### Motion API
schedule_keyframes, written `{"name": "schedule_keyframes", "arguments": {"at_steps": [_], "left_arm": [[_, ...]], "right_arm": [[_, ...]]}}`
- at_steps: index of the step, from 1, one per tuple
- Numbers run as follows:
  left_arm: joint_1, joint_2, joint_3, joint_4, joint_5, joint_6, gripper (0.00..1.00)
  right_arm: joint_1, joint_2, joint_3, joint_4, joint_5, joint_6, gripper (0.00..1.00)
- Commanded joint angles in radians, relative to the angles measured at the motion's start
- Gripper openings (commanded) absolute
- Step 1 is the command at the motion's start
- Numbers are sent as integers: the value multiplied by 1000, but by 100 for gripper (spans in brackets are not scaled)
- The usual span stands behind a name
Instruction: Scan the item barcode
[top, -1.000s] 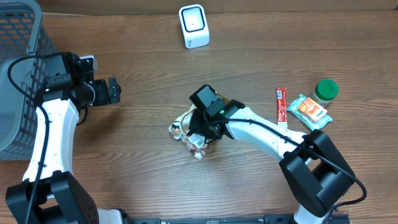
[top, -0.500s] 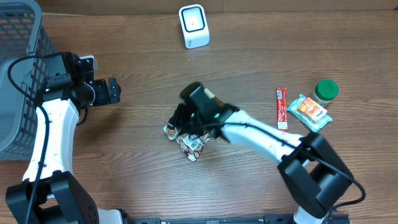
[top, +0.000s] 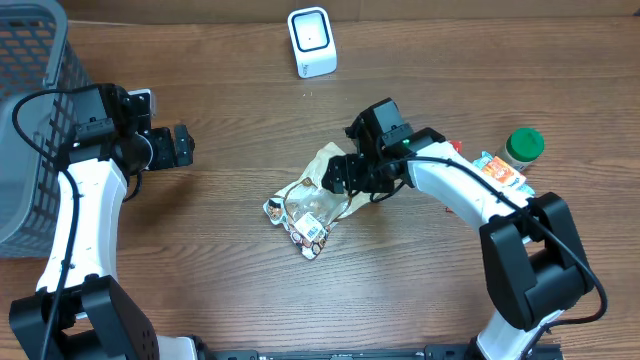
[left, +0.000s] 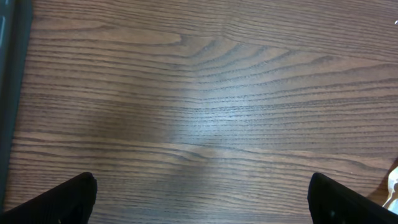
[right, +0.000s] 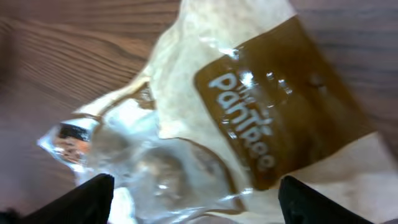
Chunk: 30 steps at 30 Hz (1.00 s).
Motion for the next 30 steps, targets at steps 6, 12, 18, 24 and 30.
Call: {"name": "schedule_keyframes", "arguments": {"at_steps": [6, 12, 18, 24, 30], "left_arm": [[-2, 5, 14, 4, 8, 12, 100], [-2, 5, 14, 3, 8, 12, 99], [-2, 5, 14, 3, 8, 12, 99], [-2, 5, 14, 3, 8, 12, 100], [-2, 5, 14, 3, 8, 12, 99]], "right_arm": [[5, -22, 16, 11, 125, -133, 89], [6, -16, 9, 1, 119, -127, 89], [6, -16, 3, -26, 109, -40, 89], [26, -16, 3, -58, 94, 9, 89], [80, -16, 3, -60, 93, 13, 89]]}}
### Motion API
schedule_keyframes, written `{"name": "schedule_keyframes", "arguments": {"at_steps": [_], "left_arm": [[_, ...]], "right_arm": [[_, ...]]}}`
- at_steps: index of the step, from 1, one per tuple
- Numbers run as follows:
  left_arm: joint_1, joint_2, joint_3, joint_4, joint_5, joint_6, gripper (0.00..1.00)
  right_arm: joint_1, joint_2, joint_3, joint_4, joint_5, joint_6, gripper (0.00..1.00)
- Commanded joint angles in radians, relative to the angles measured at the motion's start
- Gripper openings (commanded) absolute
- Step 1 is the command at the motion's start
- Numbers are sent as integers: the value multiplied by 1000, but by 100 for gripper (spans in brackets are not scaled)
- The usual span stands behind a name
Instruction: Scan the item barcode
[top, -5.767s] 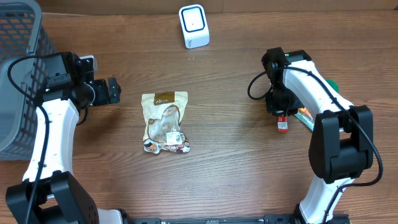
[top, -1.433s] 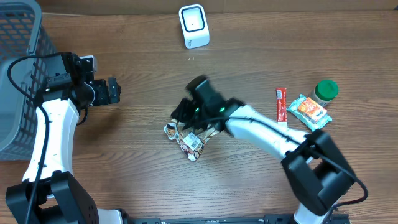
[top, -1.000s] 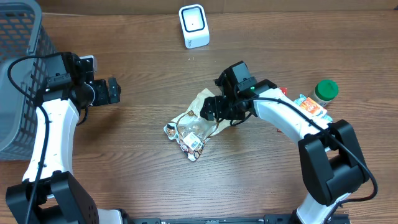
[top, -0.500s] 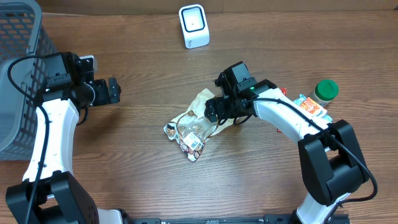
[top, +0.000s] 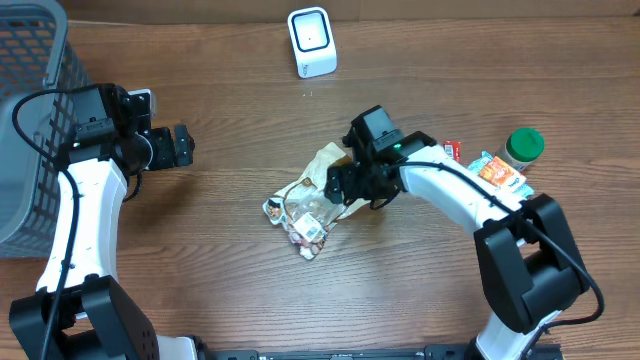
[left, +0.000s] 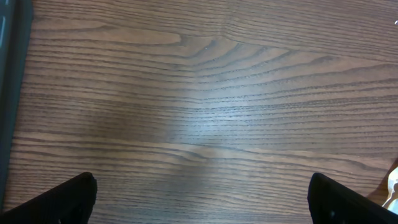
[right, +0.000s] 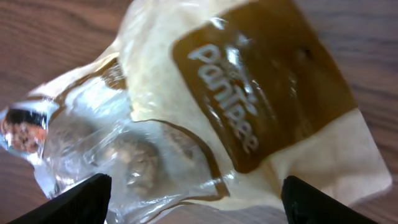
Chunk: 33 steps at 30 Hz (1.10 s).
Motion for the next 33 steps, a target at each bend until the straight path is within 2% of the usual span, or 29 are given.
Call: {"name": "schedule_keyframes", "arguments": {"at_steps": [1, 16, 22, 25, 33], "left_arm": [[-2, 5, 14, 3, 8, 12, 100], [-2, 5, 14, 3, 8, 12, 100], [-2, 5, 14, 3, 8, 12, 100], [-2, 5, 14, 3, 8, 12, 100], [-2, 5, 14, 4, 8, 12, 100]], "right_arm": [[42, -16, 3, 1, -8, 26, 89], [218, -16, 3, 128, -6, 299, 89], [264, -16, 3, 163, 86, 307, 88], [261, -16, 24, 135, 116, 311, 87], [227, -17, 216, -110, 182, 295, 87]]}}
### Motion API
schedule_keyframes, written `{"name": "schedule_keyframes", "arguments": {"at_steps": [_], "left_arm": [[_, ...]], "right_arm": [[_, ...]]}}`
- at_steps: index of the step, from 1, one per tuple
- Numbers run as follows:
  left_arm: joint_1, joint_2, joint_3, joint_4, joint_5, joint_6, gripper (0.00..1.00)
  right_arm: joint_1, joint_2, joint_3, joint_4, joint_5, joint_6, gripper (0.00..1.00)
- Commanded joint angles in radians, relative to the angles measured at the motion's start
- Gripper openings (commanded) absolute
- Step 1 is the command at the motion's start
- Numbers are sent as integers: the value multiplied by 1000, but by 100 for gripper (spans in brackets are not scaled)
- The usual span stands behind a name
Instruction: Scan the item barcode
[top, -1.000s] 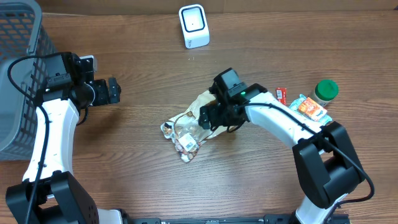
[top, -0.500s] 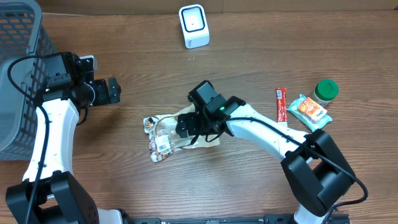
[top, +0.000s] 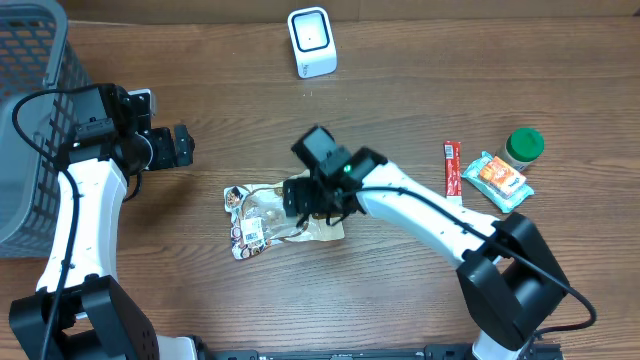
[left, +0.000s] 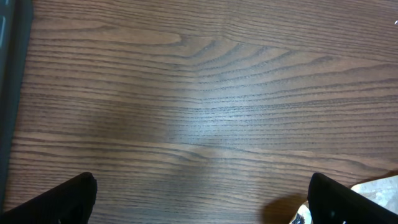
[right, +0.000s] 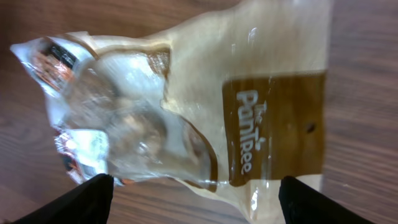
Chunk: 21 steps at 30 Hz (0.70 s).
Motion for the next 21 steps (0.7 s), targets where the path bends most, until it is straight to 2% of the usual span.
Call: {"name": "schedule_keyframes", "arguments": {"at_steps": [1, 13, 21], "left_arm": [[-2, 5, 14, 4, 8, 12, 100], [-2, 5, 14, 4, 8, 12, 100], [-2, 5, 14, 4, 8, 12, 100]], "right_arm": [[-11, -17, 81, -50, 83, -11, 87], [28, 8, 43, -22, 212, -2, 87], [76, 113, 43, 6, 216, 2, 87]]}}
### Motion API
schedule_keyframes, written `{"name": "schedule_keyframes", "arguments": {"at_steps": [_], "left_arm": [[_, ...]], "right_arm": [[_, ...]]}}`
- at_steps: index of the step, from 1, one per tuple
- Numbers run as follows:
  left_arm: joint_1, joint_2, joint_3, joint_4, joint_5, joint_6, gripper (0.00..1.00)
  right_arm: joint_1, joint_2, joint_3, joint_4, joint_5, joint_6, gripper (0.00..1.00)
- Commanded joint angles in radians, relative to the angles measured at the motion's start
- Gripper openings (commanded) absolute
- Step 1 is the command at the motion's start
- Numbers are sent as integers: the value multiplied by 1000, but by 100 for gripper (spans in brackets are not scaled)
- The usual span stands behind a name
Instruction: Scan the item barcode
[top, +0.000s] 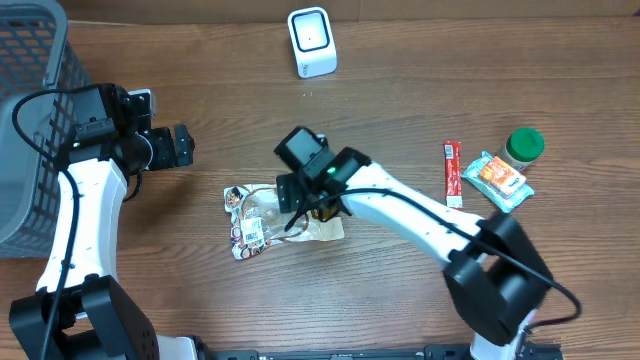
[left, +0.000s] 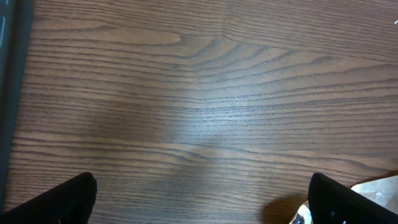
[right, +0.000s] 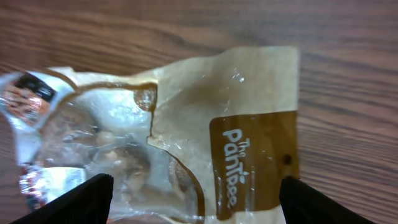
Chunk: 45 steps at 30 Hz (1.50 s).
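Note:
A tan and clear snack bag (top: 262, 212) marked "The Pantree" lies flat on the wooden table (top: 400, 90), left of centre. A white label (top: 250, 233) shows near its left end. My right gripper (top: 305, 200) is open over the bag's right half. In the right wrist view the bag (right: 186, 137) fills the space between the fingertips (right: 87, 199). My left gripper (top: 182, 145) is open over bare wood at the left. The bag's corner (left: 376, 185) just shows in the left wrist view. The white scanner (top: 311, 42) stands at the back.
A grey mesh basket (top: 30, 120) stands at the far left. At the right lie a red stick pack (top: 452, 172), an orange packet (top: 497, 175) and a green-lidded jar (top: 524, 145).
My right gripper has shifted slightly to the left and its wrist has turned over the bag, still open. The bag and the left arm have not moved.
First the bag lay crumpled at the table's centre with my open right gripper over its right end. A second later that was much the same. Then the bag lay further left and flatter under the gripper, where it stays now.

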Motion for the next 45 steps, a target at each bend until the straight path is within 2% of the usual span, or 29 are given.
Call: {"name": "schedule_keyframes", "arguments": {"at_steps": [1, 7, 10, 12, 16, 19, 24, 28, 29, 32, 45], "left_arm": [[-2, 5, 14, 3, 8, 12, 100], [-2, 5, 14, 3, 8, 12, 100], [-2, 5, 14, 3, 8, 12, 100], [-2, 5, 14, 3, 8, 12, 100], [-2, 5, 14, 3, 8, 12, 100], [-2, 5, 14, 3, 8, 12, 100], [-2, 5, 14, 4, 8, 12, 99], [-2, 5, 14, 3, 8, 12, 99], [-2, 5, 14, 3, 8, 12, 100], [-2, 5, 14, 3, 8, 12, 100], [-2, 5, 14, 3, 8, 12, 100]], "right_arm": [[22, 72, -8, 8, 23, 4, 87], [40, 154, -8, 3, 78, 44, 87], [41, 172, -8, 2, 71, 49, 81], [43, 175, -8, 0, 56, 49, 74], [45, 175, -8, -1, 36, 49, 52], [45, 175, -8, -2, 32, 49, 49], [45, 175, -8, 8, -21, 49, 35], [45, 175, -8, 23, -20, 49, 14], [45, 175, -8, 30, -20, 49, 12], [44, 175, -8, 37, -20, 49, 7], [43, 175, -8, 36, -20, 48, 4]]}}
